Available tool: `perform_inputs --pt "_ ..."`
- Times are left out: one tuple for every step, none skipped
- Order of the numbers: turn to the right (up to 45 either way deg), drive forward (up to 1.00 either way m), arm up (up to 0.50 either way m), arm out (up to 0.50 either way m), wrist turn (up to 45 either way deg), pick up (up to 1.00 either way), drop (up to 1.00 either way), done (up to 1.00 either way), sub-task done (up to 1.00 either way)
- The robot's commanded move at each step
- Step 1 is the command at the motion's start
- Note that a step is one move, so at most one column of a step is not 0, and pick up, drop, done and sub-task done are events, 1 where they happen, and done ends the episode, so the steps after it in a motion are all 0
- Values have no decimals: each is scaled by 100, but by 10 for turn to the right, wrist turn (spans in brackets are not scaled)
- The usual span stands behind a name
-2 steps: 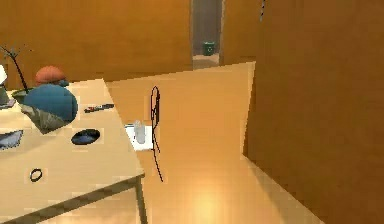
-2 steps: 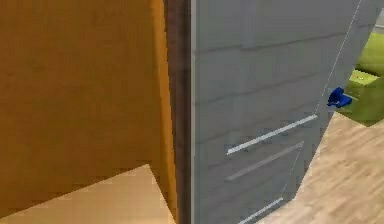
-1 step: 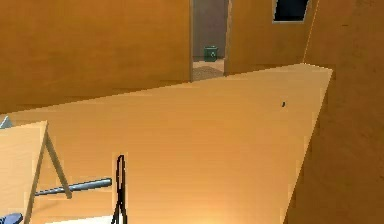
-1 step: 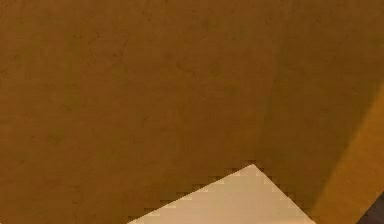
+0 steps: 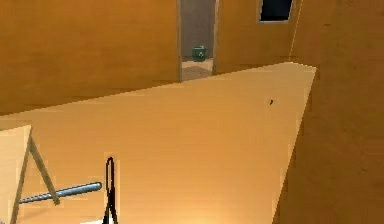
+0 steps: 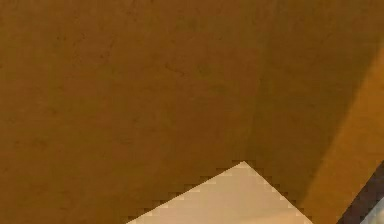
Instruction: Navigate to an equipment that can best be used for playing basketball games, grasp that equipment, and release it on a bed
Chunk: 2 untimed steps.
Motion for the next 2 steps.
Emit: perform_inputs --pt "0 55 0 0 0 0 0 0 0" --pt "-270 0 0 0 0 0 0 0 0"
